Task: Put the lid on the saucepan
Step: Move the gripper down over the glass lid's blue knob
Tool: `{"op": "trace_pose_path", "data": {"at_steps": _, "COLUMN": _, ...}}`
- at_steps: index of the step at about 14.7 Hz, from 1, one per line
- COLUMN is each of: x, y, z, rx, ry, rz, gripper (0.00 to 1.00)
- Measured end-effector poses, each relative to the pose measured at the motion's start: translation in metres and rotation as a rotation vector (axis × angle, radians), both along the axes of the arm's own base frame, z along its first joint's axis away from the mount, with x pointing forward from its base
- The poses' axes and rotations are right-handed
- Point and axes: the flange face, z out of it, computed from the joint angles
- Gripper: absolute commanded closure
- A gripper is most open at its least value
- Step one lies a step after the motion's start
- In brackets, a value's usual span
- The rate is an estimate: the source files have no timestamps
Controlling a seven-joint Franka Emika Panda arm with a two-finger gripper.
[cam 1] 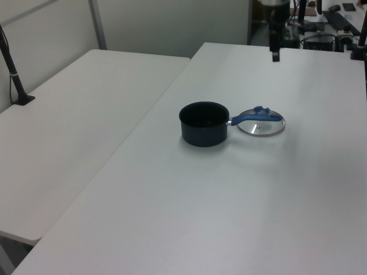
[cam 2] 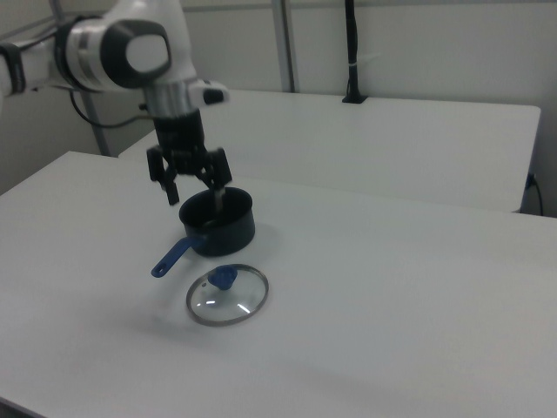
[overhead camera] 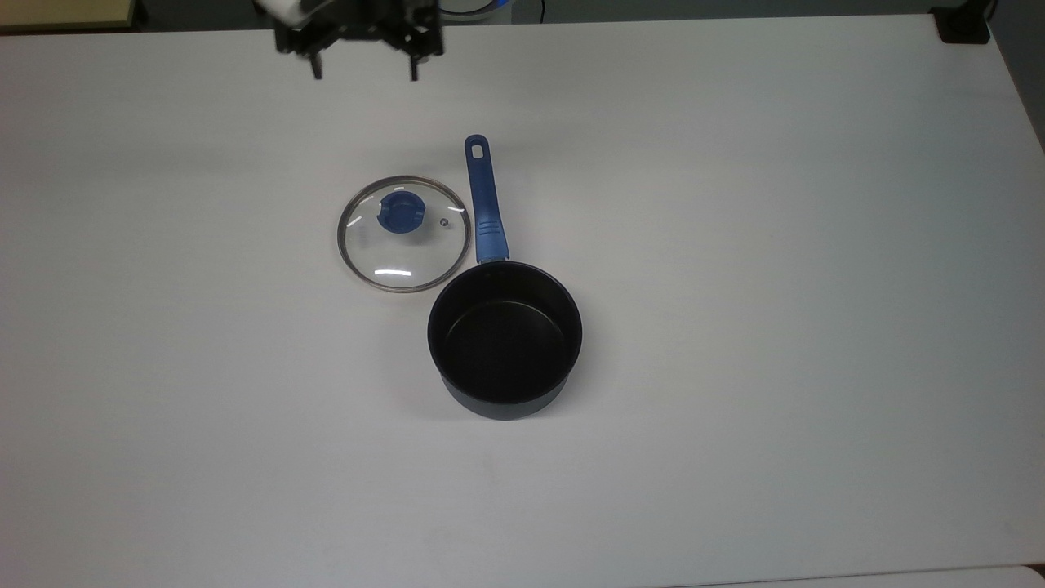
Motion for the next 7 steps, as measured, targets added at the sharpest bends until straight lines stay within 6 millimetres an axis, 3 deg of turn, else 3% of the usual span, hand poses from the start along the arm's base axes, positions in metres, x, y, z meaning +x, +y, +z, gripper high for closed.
{"op": "trace_pose_path", "data": {"at_steps": 3, "x": -0.004, "y": -0.019, "z": -0.053, "rx": 0.043, "ry": 0.03, "rz": -0.041, "gripper": 0.0}}
{"op": "trace_pose_path", "data": {"at_steps": 7, "x": -0.006, "y": -0.024, "z": -0.103, "rx": 0.09, "ry": -0.019, "rz": -0.07, "gripper": 0.0}}
